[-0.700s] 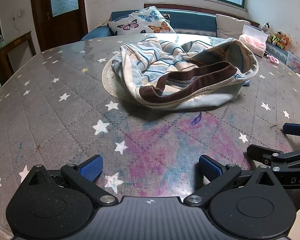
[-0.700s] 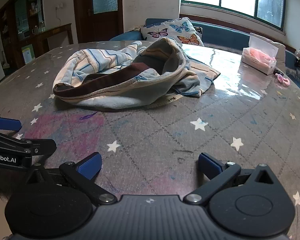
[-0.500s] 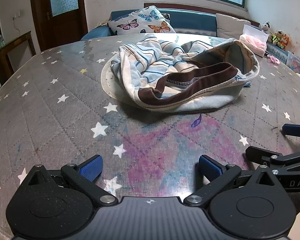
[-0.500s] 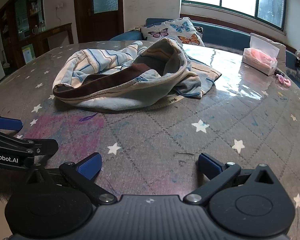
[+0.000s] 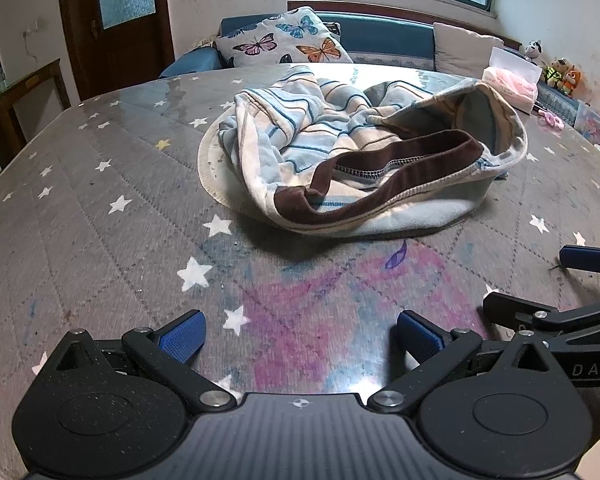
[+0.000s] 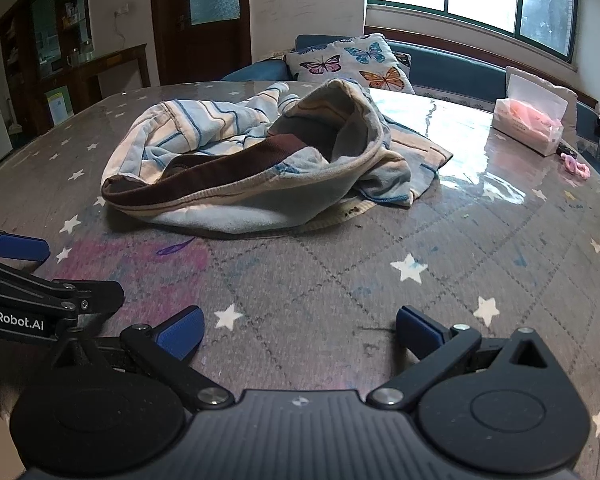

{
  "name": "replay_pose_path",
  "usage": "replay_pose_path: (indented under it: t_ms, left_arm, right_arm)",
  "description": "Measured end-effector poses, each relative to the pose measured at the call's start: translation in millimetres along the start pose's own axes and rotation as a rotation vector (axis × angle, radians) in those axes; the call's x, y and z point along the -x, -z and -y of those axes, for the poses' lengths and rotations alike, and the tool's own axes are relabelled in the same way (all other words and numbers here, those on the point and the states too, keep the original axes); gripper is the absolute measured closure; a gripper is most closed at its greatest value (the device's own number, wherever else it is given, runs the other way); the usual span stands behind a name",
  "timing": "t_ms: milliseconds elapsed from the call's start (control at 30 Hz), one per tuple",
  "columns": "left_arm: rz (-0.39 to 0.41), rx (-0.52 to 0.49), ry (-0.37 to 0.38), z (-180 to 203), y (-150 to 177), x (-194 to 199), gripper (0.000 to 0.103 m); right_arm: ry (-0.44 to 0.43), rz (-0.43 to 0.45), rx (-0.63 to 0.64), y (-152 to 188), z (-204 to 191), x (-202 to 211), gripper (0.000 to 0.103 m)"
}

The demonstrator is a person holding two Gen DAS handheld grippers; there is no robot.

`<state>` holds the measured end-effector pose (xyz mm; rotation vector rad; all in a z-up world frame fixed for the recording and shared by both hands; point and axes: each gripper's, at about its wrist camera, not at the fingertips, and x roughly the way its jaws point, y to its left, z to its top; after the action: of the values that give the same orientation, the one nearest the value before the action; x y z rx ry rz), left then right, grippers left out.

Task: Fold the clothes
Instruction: 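Move both grippers toward the crumpled striped shirt, then grasp the striped shirt hem with the left gripper while the right gripper grasps another edge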

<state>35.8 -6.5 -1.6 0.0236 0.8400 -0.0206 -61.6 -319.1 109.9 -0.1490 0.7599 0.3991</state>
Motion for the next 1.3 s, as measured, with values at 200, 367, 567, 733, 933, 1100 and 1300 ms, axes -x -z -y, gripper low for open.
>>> replay_pose_path:
  t_ms: [200,367,567,733,933,1100,1300]
  left_arm:
    - [-0.015,0.008,-0.003,-1.9,-7.8,-4.8,0.0]
    - [-0.021,0.01,-0.014,-3.7,-16.7,-9.3,0.0]
    - [-0.021,0.008,-0.021,-6.4,-27.9,-11.1,0.0]
    - [-0.01,0.016,-0.033,-13.7,-40.4,-9.1,0.0]
    - [0.044,0.013,-0.05,-23.2,-57.1,4.4,0.0]
    - [0.089,0.024,-0.075,-32.4,-77.1,6.7,0.0]
    - [0.108,0.032,-0.122,-43.5,-103.8,-10.0,0.0]
  right_arm:
    - [0.0,-0.009,-0.002,-7.7,2.6,-6.8,0.0]
    - [-0.009,-0.009,-0.006,-16.7,5.7,-10.2,0.0]
    - [-0.011,-0.005,-0.011,-29.2,9.6,-14.1,0.0]
    - [-0.015,0.014,0.001,-41.4,13.3,-10.1,0.0]
    - [-0.03,0.074,0.021,-66.4,23.0,6.6,0.0]
    - [0.004,0.124,0.05,-93.1,29.7,5.3,0.0]
    - [0.065,0.125,0.129,-114.9,29.2,-19.3,0.0]
